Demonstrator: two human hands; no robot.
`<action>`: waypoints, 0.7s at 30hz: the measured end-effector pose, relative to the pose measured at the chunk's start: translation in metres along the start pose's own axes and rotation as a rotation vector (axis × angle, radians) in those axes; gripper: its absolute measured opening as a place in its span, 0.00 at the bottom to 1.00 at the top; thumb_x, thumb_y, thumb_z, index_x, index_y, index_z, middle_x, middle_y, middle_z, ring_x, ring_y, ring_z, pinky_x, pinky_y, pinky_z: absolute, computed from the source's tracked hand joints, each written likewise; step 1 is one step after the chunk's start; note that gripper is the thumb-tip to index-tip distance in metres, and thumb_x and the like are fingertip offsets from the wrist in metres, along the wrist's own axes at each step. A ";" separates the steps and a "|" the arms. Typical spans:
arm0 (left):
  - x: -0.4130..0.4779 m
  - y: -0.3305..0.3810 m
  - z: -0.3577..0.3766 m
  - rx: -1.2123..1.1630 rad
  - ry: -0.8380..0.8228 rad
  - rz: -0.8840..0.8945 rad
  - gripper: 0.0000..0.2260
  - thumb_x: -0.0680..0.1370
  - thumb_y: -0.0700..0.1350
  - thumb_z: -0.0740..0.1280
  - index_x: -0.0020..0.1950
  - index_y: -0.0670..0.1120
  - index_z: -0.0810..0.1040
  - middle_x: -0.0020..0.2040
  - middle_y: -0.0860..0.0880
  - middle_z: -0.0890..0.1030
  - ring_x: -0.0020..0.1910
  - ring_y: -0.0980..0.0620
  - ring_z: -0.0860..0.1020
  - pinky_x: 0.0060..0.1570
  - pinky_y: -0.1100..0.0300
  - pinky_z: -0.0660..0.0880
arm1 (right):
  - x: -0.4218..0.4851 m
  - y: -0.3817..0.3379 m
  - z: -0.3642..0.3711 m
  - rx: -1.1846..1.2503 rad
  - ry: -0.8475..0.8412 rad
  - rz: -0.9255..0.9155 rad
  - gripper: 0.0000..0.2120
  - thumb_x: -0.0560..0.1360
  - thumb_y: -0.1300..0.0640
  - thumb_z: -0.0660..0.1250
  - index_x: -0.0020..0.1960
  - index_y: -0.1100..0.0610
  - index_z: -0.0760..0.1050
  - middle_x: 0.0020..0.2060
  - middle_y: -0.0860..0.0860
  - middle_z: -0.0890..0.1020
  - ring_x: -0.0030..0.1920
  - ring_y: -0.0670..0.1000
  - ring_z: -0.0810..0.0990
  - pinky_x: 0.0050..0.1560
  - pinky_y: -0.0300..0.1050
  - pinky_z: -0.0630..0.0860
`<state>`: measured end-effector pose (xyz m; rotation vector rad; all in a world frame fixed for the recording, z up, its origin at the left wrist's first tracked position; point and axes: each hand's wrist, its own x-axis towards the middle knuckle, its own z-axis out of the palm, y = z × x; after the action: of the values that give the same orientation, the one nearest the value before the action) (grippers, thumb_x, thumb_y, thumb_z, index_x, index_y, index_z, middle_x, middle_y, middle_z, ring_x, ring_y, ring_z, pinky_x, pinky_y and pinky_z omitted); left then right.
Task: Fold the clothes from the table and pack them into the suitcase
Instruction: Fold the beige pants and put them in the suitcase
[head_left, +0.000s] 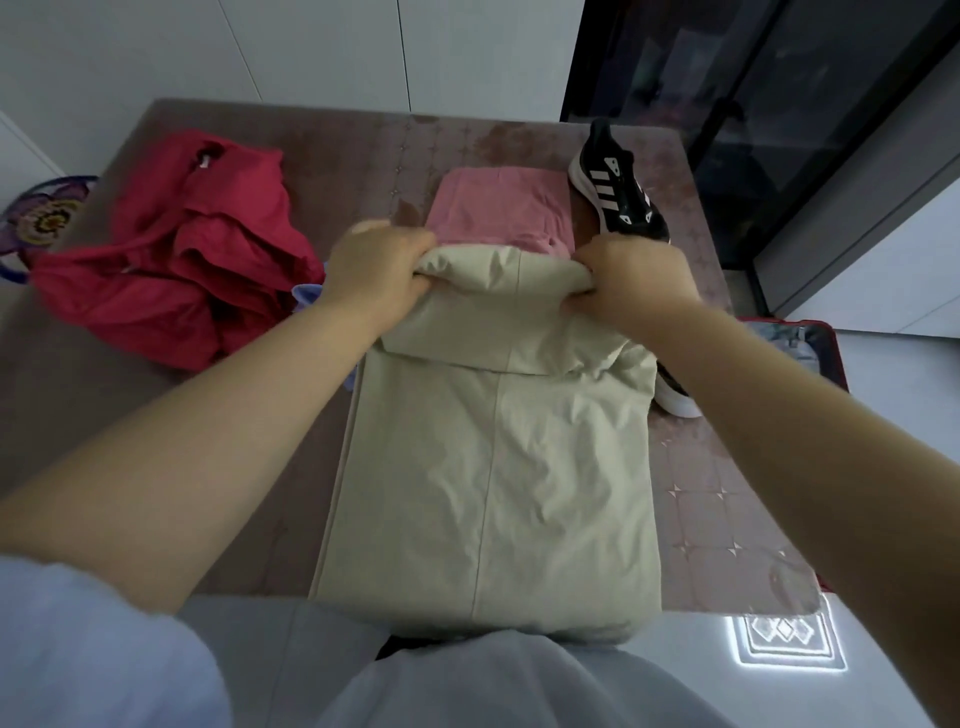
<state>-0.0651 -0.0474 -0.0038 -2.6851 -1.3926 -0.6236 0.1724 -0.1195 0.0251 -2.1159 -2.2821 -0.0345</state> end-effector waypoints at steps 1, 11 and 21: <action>-0.012 0.000 0.004 0.012 0.013 0.037 0.06 0.68 0.43 0.68 0.41 0.41 0.79 0.38 0.40 0.81 0.40 0.38 0.78 0.44 0.52 0.69 | -0.011 -0.003 0.010 -0.030 0.077 -0.035 0.09 0.71 0.55 0.69 0.49 0.57 0.78 0.45 0.56 0.78 0.45 0.60 0.78 0.36 0.47 0.68; -0.182 -0.021 0.060 0.018 -0.423 0.496 0.30 0.76 0.55 0.62 0.75 0.50 0.57 0.56 0.48 0.80 0.53 0.52 0.78 0.70 0.50 0.55 | -0.171 -0.037 0.144 -0.031 0.027 -0.307 0.28 0.68 0.54 0.54 0.69 0.56 0.64 0.57 0.53 0.71 0.46 0.54 0.80 0.50 0.47 0.78; -0.129 0.037 0.061 -0.024 -0.483 0.182 0.29 0.77 0.65 0.32 0.76 0.56 0.44 0.74 0.47 0.64 0.73 0.46 0.61 0.71 0.50 0.44 | -0.116 -0.068 0.122 0.136 -0.226 -0.046 0.40 0.68 0.31 0.42 0.76 0.44 0.38 0.77 0.57 0.52 0.75 0.64 0.52 0.71 0.66 0.51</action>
<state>-0.0814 -0.1552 -0.1026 -3.0660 -1.1924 0.0303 0.1130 -0.2361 -0.1004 -2.0942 -2.3730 0.3661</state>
